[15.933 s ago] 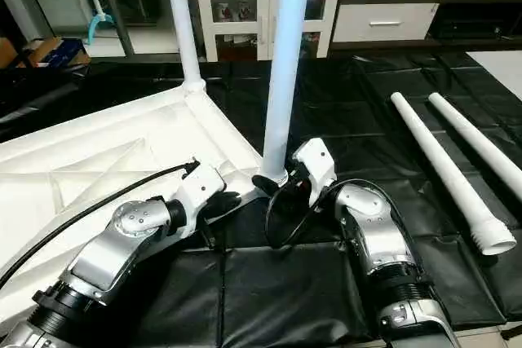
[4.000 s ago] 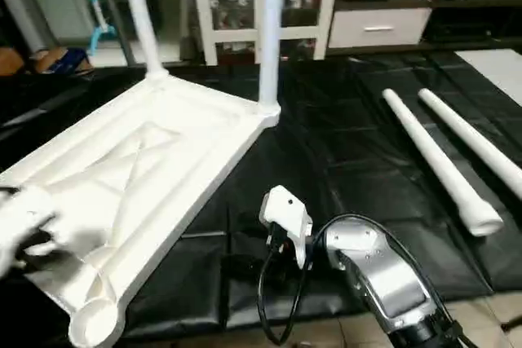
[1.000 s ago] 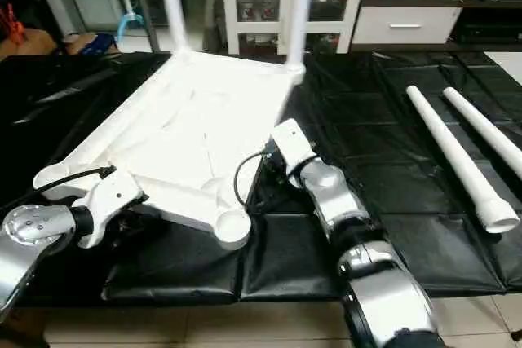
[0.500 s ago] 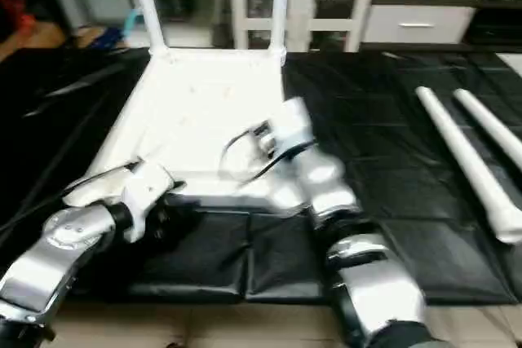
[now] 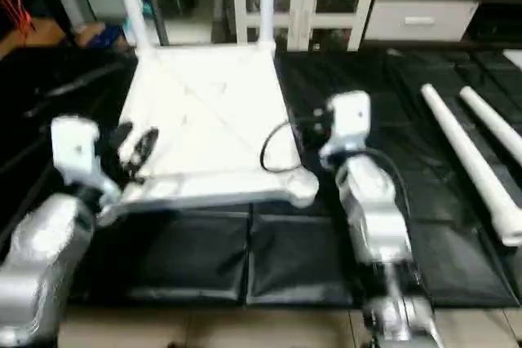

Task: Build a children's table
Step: Rotate table base

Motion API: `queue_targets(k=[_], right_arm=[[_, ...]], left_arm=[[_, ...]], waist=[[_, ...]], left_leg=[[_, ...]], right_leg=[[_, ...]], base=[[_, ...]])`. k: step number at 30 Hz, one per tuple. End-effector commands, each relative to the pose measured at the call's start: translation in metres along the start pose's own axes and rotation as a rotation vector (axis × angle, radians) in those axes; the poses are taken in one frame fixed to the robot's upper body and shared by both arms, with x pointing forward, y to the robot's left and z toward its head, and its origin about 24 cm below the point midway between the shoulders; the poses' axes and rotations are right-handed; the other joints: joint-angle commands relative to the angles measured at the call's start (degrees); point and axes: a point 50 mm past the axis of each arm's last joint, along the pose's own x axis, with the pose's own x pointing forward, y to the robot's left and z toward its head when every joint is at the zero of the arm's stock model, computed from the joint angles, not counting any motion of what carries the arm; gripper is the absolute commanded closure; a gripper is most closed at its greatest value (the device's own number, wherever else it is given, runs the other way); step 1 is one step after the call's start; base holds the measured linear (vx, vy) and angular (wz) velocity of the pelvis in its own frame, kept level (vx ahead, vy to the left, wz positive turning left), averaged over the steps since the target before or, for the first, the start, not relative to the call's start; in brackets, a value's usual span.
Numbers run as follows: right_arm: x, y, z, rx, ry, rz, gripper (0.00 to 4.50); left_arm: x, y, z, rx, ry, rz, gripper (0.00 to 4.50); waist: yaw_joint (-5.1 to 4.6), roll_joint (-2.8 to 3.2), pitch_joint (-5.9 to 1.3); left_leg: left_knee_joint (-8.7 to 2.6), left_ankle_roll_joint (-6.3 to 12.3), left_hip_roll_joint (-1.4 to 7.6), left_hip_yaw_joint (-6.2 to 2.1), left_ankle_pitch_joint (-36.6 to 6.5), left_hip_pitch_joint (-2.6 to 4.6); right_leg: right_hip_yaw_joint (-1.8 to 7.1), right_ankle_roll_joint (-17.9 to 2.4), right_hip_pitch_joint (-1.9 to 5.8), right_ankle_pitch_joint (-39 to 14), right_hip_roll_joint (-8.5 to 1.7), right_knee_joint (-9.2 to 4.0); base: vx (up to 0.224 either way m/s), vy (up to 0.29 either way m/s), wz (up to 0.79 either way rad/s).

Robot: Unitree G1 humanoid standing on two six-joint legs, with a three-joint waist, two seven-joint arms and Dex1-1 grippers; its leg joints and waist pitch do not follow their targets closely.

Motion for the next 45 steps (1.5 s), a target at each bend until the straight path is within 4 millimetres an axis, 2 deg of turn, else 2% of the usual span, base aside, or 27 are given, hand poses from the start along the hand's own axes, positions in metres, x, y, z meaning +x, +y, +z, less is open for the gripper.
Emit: queue_targets(k=[1, 6, 7, 10, 12, 13, 14, 17, 18, 19, 20, 22, 23, 24, 26, 27, 28, 30, 33, 34, 35, 37, 38, 39, 42, 43, 45], right_arm=[[-0.006, 0.006, -0.001, -0.029, 0.005, 0.002, 0.73], [-0.022, 0.014, -0.004, -0.038, 0.0, -0.007, 0.73], [-0.023, 0.016, 0.001, -0.036, -0.008, -0.021, 0.73], [-0.017, 0.021, 0.009, -0.034, -0.025, -0.016, 0.73], [-0.014, 0.026, 0.008, -0.042, -0.018, -0.001, 0.73], [-0.013, 0.031, 0.004, -0.026, 0.006, 0.019, 0.73], [-0.014, 0.034, 0.003, -0.022, 0.013, 0.034, 0.73], [-0.017, 0.039, 0.002, -0.034, 0.025, 0.077, 0.73], [-0.018, 0.04, 0.001, -0.032, 0.031, 0.087, 0.73], [-0.019, 0.042, -0.001, -0.03, 0.044, 0.098, 0.73], [-0.02, 0.044, -0.003, -0.029, 0.055, 0.109, 0.73], [-0.02, 0.044, -0.004, -0.029, 0.057, 0.109, 0.73], [-0.02, 0.044, -0.003, -0.029, 0.057, 0.109, 0.73], [-0.018, 0.045, -0.003, -0.022, 0.063, 0.108, 0.73], [-0.015, 0.046, -0.003, -0.015, 0.074, 0.112, 0.73], [-0.013, 0.047, -0.003, -0.028, 0.078, 0.119, 0.73], [-0.011, 0.048, -0.002, -0.039, 0.078, 0.126, 0.73], [-0.008, 0.048, 0.001, -0.032, 0.07, 0.13, 0.73], [-0.01, 0.045, 0.001, -0.005, 0.07, 0.111, 0.73], [-0.011, 0.045, 0.0, 0.006, 0.074, 0.105, 0.73], [-0.011, 0.045, 0.0, 0.009, 0.075, 0.103, 0.73], [-0.012, 0.046, -0.001, 0.021, 0.08, 0.099, 0.73], [-0.013, 0.045, -0.001, 0.024, 0.08, 0.088, 0.73], [-0.013, 0.045, -0.001, 0.024, 0.08, 0.088, 0.73], [-0.014, 0.044, -0.002, 0.025, 0.086, 0.085, 0.73], [-0.014, 0.044, -0.002, 0.027, 0.088, 0.085, 0.73], [-0.014, 0.044, -0.002, 0.037, 0.087, 0.089, 0.48]], left_arm=[[-0.003, 0.001, 0.003, 0.018, -0.023, 0.068, 2.2], [-0.01, -0.008, -0.007, -0.014, -0.007, 0.179, 2.2], [-0.01, -0.011, -0.009, -0.022, -0.007, 0.194, 2.2], [-0.003, -0.014, -0.012, -0.015, 0.004, 0.224, 2.2], [0.001, -0.017, -0.014, -0.001, 0.008, 0.234, 2.2], [0.003, -0.02, -0.015, 0.0, 0.008, 0.238, 2.2], [0.003, -0.021, -0.014, 0.005, 0.002, 0.245, 2.2], [0.003, -0.023, -0.011, -0.002, -0.007, 0.263, 2.2], [0.003, -0.024, -0.011, -0.008, -0.005, 0.266, 2.2], [0.002, -0.024, -0.011, -0.001, -0.006, 0.268, 2.2], [0.0, -0.023, -0.013, 0.014, -0.001, 0.275, 2.2], [-0.001, -0.022, -0.014, 0.026, 0.002, 0.282, 2.2], [-0.001, -0.022, -0.015, 0.031, 0.005, 0.284, 2.2], [-0.002, -0.023, -0.015, 0.047, 0.009, 0.287, 2.2], [-0.002, -0.025, -0.014, 0.049, 0.006, 0.288, 2.2], [-0.002, -0.025, -0.013, 0.057, -0.003, 0.288, 2.2], [-0.002, -0.025, -0.012, 0.062, -0.011, 0.288, 2.2], [-0.002, -0.025, -0.011, 0.042, -0.03, 0.277, 2.2], [-0.003, -0.027, -0.008, 0.05, -0.035, 0.247, 2.2], [-0.003, -0.027, -0.008, 0.051, -0.026, 0.247, 2.2], [-0.003, -0.027, -0.009, 0.051, -0.024, 0.248, 2.2], [-0.005, -0.025, -0.012, 0.041, -0.006, 0.268, 2.2], [-0.007, -0.022, -0.014, 0.05, 0.008, 0.306, 2.2], [-0.007, -0.022, -0.014, 0.05, 0.008, 0.306, 2.2], [-0.005, -0.028, -0.006, 0.026, -0.042, 0.256, 2.2], [-0.005, -0.028, -0.005, 0.023, -0.039, 0.251, 2.2], [-0.005, -0.028, -0.004, 0.027, -0.043, 0.242, 2.13]], waist=[[-0.12, -0.1, -3.55], [-1.92, 0.53, -3.01], [-2.46, 1.25, -3.12], [-3.59, 0.31, -2.7], [-3.72, -1.35, -2.53], [-4.12, -3.64, -2.97], [-3.36, -4.58, -2.84], [-3.21, -4.04, -3.67], [-3.38, -1.23, -4.39], [-4.09, 2.06, -5.25], [-5.15, 0.82, -5.48], [-4.54, 1.24, -4.67], [-4.54, 1.24, -4.67], [-4.15, 0.31, -4.95], [-3.59, -2.29, -4.92], [-2.45, -5.21, -5.07], [-2.09, -5.68, -5.39], [-2.65, -5.02, -3.69], [-3.2, -1.76, -3.72], [-4.17, 0.09, -3.93], [-4.79, -0.61, -3.74], [-4.64, -3.92, -3.09], [-1.42, -4.91, -2.77], [-1.42, -4.91, -2.77], [-1.72, -5.3, -2.2], [-2.31, -3.73, -1.84], [-4.0, -2.66, -1.84]], left_leg=[[-4.41, 0.38, 2.89, -1.11, -14.0, 1.44], [-7.38, -4.44, 7.2, -4.88, -20.9, 3.14], [-9.05, -2.73, 10.82, -6.82, -21.1, 4.05], [-10.88, 3.22, 12.87, -5.99, -23.6, 3.12], [-8.54, 6.34, 8.74, -2.95, -27.2, 3.0], [4.11, 7.1, -2.56, 2.44, -25.4, 3.16], [9.94, 8.47, -4.15, 2.33, -21.3, 1.71], [9.5, 10.14, -3.98, -1.23, -14.0, -3.15], [4.65, 11.69, -2.09, -2.67, -10.5, -1.25], [-2.65, 15.9, 13.51, -12.48, 1.3, 5.09], [-3.56, 20.31, 20.02, -15.24, 15.9, 7.09], [-1.09, 23.6, 11.64, -10.92, 32.8, 4.57], [-1.09, 23.6, 11.64, -10.92, 32.8, 4.57], [-2.18, 27.47, 6.1, -6.99, 24.6, 2.19], [-2.26, 27.59, 3.22, -6.05, 6.5, 0.9], [9.4, 21.29, -5.73, -0.42, -9.6, -1.43], [13.56, 16.65, -5.63, 0.24, -15.6, -1.83], [14.14, 6.54, -4.5, -0.99, -18.3, -1.25], [4.64, 9.66, -0.93, -3.74, -12.7, 0.09], [-2.1, 15.52, 9.97, -9.96, -11.0, 3.06], [-2.33, 17.36, 9.56, -9.18, -12.5, 3.89], [-0.15, 15.39, 0.77, -2.9, -14.2, 3.1], [9.9, 5.09, -0.78, -5.15, -11.9, 0.93], [9.9, 5.09, -0.78, -5.15, -11.9, 0.93], [5.14, 3.05, -3.23, -5.65, -8.0, 2.31], [0.73, 4.07, -1.68, -5.2, -12.2, 4.79], [-2.72, 4.44, 2.11, -6.39, -23.9, 4.05]], right_leg=[[1.58, -9.1, 1.44, -7.4, -3.07, -4.62], [-0.94, -7.4, 0.94, -4.2, -0.1, -3.05], [-1.8, -8.2, 0.2, -2.8, -0.59, -0.92], [-2.88, -10.3, 0.06, -2.0, -1.89, 2.15], [-2.26, -17.4, -0.45, -3.3, -2.5, -0.9], [-3.13, -22.4, -0.96, -13.2, -1.48, -7.85], [-2.15, -22.1, 0.13, -22.6, -4.14, -9.69], [0.24, -16.2, 4.78, -20.9, -5.24, -8.53], [-1.94, -8.2, 4.48, -18.8, -2.89, -9.64], [-6.66, 2.7, -0.17, -14.8, -0.19, -2.43], [-4.47, 5.8, -7.07, -18.7, -2.42, 9.41], [-2.05, 0.1, -8.85, -8.3, -2.15, 12.01], [-2.05, 0.1, -8.85, -8.3, -2.15, 12.01], [-2.59, -6.1, -4.86, -1.6, -0.01, 7.33], [-2.43, -20.8, -1.69, 2.9, -1.67, 1.47], [-0.24, -32.8, -0.02, 1.2, -4.56, -5.93], [0.18, -33.9, 1.33, -3.8, -6.26, -6.58], [-0.29, -22.7, 0.93, -19.3, -8.55, -7.73], [-0.63, -5.0, 3.22, -29.1, -7.8, -10.1], [-3.93, 5.1, 0.35, -17.3, -4.2, -2.89], [-3.24, 3.2, -0.59, -11.3, -4.97, 0.74], [-1.04, -6.8, -0.98, -9.9, -7.55, -3.89], [6.41, -1.5, 1.29, -46.4, -16.94, -10.03], [6.41, -1.5, 1.29, -46.4, -16.94, -10.03], [0.33, 0.5, 0.56, -47.7, -8.48, -9.43], [-3.29, -1.0, -0.8, -41.2, -4.84, -9.46], [-4.97, -0.5, -0.34, -30.5, -1.69, -6.91]], base=[[0.0, 0.0, 0.0], [0.0, 0.0, 0.0], [-0.009, -0.051, 0.08], [-0.018, -0.126, 0.1], [-0.029, -0.22, 0.07], [-0.038, -0.228, 0.1], [-0.003, -0.2, -0.03], [-0.022, -0.181, -0.02], [-0.059, -0.157, 0.04], [-0.064, -0.182, 0.14], [-0.041, -0.201, 0.05], [-0.05, -0.188, 0.04], [-0.088, -0.193, 0.08], [-0.088, -0.193, 0.08], [-0.095, -0.285, -0.05], [-0.103, -0.301, -0.08], [-0.11, -0.304, -0.02], [-0.112, -0.294, -0.04], [-0.112, -0.198, 0.01], [-0.107, -0.185, 0.02], [-0.098, -0.16, 0.02], [-0.1, -0.143, 0.04], [-0.11, -0.113, 0.01], [-0.11, -0.113, 0.01], [-0.112, -0.048, -0.05], [-0.125, 0.037, 0.07], [-0.122, 0.068, 0.08]])
